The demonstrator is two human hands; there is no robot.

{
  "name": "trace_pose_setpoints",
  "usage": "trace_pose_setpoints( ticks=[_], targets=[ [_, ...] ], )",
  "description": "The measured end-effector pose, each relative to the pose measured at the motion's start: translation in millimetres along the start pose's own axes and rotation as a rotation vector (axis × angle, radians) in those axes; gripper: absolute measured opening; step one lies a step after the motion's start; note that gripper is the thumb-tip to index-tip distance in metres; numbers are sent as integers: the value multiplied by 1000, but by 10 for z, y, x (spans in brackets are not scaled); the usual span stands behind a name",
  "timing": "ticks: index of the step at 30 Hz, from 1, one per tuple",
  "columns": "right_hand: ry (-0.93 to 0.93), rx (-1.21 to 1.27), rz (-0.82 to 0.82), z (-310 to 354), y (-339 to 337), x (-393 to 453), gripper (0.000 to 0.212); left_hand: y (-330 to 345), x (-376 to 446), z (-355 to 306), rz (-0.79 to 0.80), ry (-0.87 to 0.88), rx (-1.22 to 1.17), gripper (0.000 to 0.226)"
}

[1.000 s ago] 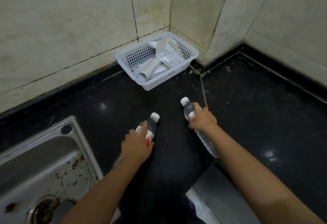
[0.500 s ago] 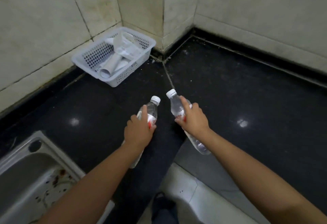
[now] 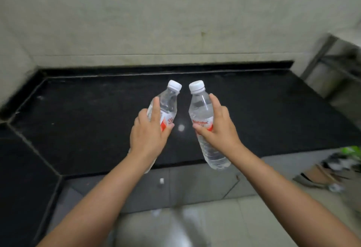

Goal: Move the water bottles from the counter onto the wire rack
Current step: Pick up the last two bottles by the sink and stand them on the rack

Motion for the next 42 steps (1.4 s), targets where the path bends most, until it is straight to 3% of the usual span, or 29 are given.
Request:
trace_pose_setpoints(
  ticks=[7,15,29,35,40,42],
  targets=[
    [141,22,-245,-1549,-1399,-371,84,1166,-86,-1863,33,280,-132,78],
    [230,88,-552,-2748,-2609,-227,81,1917,273,-3229,-11,502,-197,79],
    [308,-79,-843,-4916,-4270,1220,77,3672,2114,-5532,39,699,-353,77],
    [338,-69,-979,-5828,-4814,1445,80,4311,2386,-6381,72,763,-473,79],
    [317,-10,-1035,-6680,-5228,1717,70,4864,2448,-6986,21,841,-549,71],
    [292,3,-1050,-7076,-5396,1875,67,5079,2452,-7287,12,823,-569,82]
  ],
)
Point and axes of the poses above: each hand's wrist, its own x-axis towards the middle knuckle, its own y-axis out of the palm, z = x × y, the point moved 1 cm from there along x, towards the middle knuckle, and after that the axes turned 13 degrees about -x, right-handed, at the moved point
